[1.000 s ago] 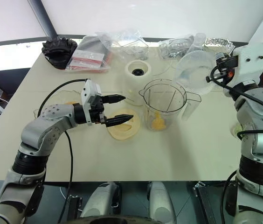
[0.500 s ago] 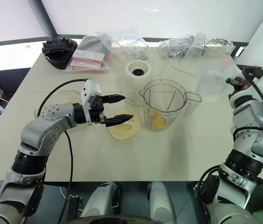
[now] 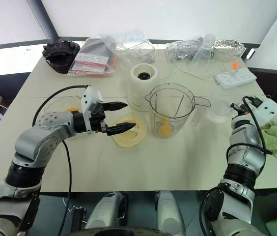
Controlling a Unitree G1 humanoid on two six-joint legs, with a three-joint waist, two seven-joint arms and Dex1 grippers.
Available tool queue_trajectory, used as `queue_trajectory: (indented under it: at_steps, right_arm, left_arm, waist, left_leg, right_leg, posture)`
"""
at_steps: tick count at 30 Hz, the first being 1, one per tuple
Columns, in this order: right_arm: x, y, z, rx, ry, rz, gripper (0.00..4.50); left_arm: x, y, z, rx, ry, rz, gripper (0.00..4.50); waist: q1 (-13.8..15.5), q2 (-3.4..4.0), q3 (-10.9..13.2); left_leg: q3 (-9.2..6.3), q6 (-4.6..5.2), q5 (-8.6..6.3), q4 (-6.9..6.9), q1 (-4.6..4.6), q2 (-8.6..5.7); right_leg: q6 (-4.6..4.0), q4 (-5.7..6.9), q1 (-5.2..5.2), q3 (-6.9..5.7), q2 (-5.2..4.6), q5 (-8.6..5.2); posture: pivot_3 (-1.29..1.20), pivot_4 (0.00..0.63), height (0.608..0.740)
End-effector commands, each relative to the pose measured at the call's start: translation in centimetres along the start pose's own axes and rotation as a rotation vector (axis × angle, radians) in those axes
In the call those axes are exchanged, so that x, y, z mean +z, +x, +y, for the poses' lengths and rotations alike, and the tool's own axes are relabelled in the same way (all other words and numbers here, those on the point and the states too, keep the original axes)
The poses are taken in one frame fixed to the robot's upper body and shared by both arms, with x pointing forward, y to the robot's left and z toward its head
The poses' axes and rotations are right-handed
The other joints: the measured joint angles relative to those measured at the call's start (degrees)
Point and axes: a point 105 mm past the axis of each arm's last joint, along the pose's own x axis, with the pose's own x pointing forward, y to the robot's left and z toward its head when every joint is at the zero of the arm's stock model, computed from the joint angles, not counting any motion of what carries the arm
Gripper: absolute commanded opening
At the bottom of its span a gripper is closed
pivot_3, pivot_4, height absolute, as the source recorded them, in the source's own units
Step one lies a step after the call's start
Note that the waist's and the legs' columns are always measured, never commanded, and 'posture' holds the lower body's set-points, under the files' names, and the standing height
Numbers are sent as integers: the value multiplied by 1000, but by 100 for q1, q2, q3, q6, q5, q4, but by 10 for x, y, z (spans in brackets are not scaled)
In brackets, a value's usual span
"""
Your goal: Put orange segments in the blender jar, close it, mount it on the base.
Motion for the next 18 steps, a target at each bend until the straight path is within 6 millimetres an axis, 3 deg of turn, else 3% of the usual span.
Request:
queue_trajectory:
  at_steps: [1,18]
  right_arm:
    - [24,-1,-4,-3,22,-116,9]
    - [-12,-10,-28,-36,-61,-52,9]
  left_arm:
    - [12,-7,-4,3,33,-29,4500]
    - [12,-7,-6,1,33,-10,4500]
  waist:
    - [5,0,0]
    - [0,0,-1]
  left_leg:
    - [0,0,0,0,0,0]
    - [-1,0,0,-3,6,0]
  right_leg:
    - [0,-1,0,0,0,0]
    - [-1,0,3,1,1,-1]
  posture:
    - [0,150,740]
    - [0,150,740]
